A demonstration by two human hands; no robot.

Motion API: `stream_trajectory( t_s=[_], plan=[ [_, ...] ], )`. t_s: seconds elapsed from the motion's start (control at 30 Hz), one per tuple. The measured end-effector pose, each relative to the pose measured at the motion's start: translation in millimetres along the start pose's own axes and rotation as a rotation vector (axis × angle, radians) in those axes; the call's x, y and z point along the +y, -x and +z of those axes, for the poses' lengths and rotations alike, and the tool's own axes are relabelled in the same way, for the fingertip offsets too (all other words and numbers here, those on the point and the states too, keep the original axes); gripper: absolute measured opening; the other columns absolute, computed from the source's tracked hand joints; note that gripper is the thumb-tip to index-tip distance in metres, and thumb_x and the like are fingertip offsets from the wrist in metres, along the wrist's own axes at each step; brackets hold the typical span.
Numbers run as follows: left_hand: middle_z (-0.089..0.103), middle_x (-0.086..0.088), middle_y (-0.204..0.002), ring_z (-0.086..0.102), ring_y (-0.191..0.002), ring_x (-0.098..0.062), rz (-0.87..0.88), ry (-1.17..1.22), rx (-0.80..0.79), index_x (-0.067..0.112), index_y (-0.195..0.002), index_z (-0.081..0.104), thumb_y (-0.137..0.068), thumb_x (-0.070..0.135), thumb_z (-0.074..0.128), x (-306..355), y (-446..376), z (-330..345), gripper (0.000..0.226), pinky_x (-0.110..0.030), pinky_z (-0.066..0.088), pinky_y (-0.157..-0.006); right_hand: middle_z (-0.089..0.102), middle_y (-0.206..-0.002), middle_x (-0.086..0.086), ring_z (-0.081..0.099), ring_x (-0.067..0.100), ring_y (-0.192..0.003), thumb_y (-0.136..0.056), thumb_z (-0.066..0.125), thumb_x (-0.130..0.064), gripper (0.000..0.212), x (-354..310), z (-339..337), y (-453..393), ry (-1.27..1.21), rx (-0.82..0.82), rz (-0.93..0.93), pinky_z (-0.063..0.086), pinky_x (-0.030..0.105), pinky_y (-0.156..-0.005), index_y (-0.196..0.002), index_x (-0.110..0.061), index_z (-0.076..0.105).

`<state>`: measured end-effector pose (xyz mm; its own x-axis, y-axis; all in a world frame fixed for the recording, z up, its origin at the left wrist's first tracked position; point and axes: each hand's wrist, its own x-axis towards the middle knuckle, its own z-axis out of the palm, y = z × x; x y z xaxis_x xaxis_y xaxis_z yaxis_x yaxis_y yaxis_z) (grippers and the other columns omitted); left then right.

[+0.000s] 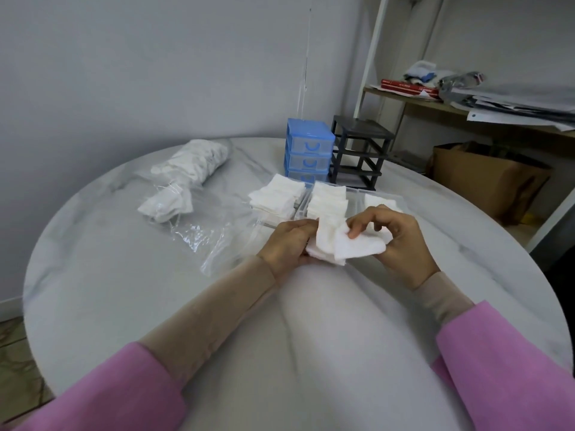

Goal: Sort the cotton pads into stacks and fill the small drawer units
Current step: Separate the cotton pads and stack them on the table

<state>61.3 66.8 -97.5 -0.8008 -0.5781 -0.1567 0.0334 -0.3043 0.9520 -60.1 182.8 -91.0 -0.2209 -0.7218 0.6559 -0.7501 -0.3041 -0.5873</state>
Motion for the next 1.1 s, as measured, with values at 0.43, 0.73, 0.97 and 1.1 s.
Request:
stream_trajectory(
  t_s=[0.43, 0.73, 0.97, 1.1],
  plan=[
    [0.065, -0.006, -0.089, 0.062, -0.076, -0.014, -0.022, 0.003, -0.039, 0.002, -0.111, 0.062, -0.092, 0.011, 0.052, 3.9, 3.1, 1.7, 0.023, -0.021, 0.055, -0.059, 0.068, -0.08, -0.007, 0.053, 0.004, -0.073, -0.062, 0.065, -0.03, 0.007, 1.7, 2.9, 4.4, 0.102, -0.003, 0.031, 0.034, 0.01, -0.067, -0.068, -0.034, 0.063],
    [0.062, -0.003, -0.09, 0.06, -0.078, -0.011, 0.065, 0.023, -0.021, 0.004, -0.113, 0.057, -0.095, 0.007, 0.046, 2.9, 4.5, 1.0, 0.021, -0.018, 0.054, -0.06, 0.067, -0.073, -0.004, 0.059, 0.013, -0.068, -0.077, 0.075, -0.024, 0.029, 1.1, 0.6, 0.1, -0.158, 0.135, 0.224, 0.049, 0.03, -0.065, -0.08, -0.003, 0.055],
    [0.063, 0.001, -0.088, 0.063, -0.06, 0.004, 0.133, -0.014, -0.059, 0.002, -0.116, 0.056, -0.094, 0.006, 0.048, 1.3, 5.6, -0.9, 0.023, -0.013, 0.052, -0.058, 0.065, -0.071, 0.0, 0.058, 0.008, -0.059, -0.096, 0.037, 0.003, 0.023, -0.4, 0.9, -0.9, -0.289, 0.152, 0.416, 0.046, 0.025, -0.067, -0.093, -0.012, 0.055],
    [0.065, 0.001, -0.09, 0.064, -0.067, 0.002, 0.167, -0.027, -0.049, 0.002, -0.117, 0.057, -0.094, 0.009, 0.05, 0.9, 4.3, -2.5, 0.025, -0.014, 0.053, -0.063, 0.058, -0.065, 0.005, 0.054, 0.011, -0.06, -0.084, 0.04, -0.01, 0.012, -5.1, 3.4, 0.1, -0.376, 0.138, 0.473, 0.045, 0.024, -0.061, -0.077, -0.011, 0.05]
  ],
)
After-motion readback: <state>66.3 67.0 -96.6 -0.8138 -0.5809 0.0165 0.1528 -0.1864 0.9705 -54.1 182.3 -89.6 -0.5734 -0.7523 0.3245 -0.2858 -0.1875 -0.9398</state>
